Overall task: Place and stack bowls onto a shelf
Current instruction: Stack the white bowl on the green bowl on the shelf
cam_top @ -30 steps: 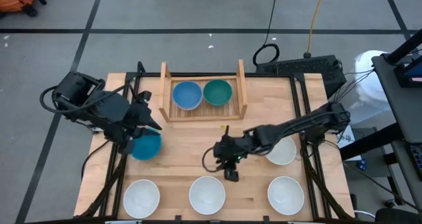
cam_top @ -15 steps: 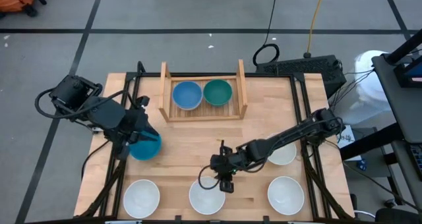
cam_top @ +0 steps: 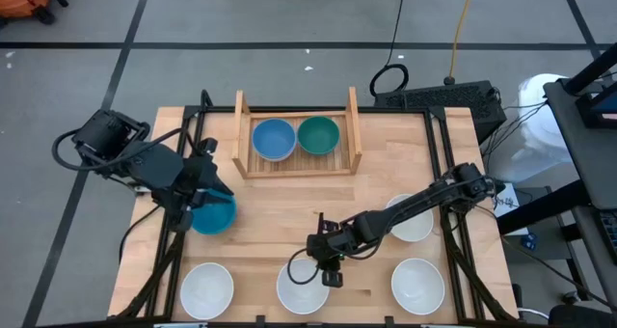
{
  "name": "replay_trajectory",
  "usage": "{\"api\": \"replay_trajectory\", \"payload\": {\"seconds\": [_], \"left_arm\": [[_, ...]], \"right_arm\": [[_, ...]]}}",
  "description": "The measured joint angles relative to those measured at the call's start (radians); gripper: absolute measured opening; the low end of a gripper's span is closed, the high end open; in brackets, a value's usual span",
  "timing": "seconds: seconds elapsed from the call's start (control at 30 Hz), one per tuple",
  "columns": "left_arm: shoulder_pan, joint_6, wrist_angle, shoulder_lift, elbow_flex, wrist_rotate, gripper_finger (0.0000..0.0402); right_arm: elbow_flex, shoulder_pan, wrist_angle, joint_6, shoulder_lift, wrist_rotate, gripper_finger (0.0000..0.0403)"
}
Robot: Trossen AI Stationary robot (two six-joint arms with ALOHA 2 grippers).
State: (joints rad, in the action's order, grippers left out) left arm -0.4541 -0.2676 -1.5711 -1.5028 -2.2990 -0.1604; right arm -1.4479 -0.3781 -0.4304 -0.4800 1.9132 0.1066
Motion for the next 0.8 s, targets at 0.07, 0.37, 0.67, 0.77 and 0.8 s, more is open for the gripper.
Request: {"api": "replay_trajectory", "payload": {"seconds": [0.07,0.37,0.67,0.77,0.8], "left_arm": [[0.0,0.0,0.0,0.0,0.0,0.0,0.0079],[0.0,0.0,0.0,0.0,0.0,0.0,0.0079],[0.0,0.001,0.0,0.0,0.0,0.0,0.0079],[0.0,0.001,0.0,0.0,0.0,0.0,0.0079],[0.0,0.001,0.0,0.0,0.0,0.0,0.0079]], "right_arm": [[0.0,0.0,0.001,0.002,0.006,0.0,0.0114],[0.0,0.001,0.07,0.02,0.068,0.001,0.0114],[0.0,0.026,0.115,0.084,0.078,0.004,0.0073],[0.0,0.04,0.112,0.081,0.078,0.037,0.0017],[0.0,0.043,0.111,0.083,0.078,0.043,0.001]]}}
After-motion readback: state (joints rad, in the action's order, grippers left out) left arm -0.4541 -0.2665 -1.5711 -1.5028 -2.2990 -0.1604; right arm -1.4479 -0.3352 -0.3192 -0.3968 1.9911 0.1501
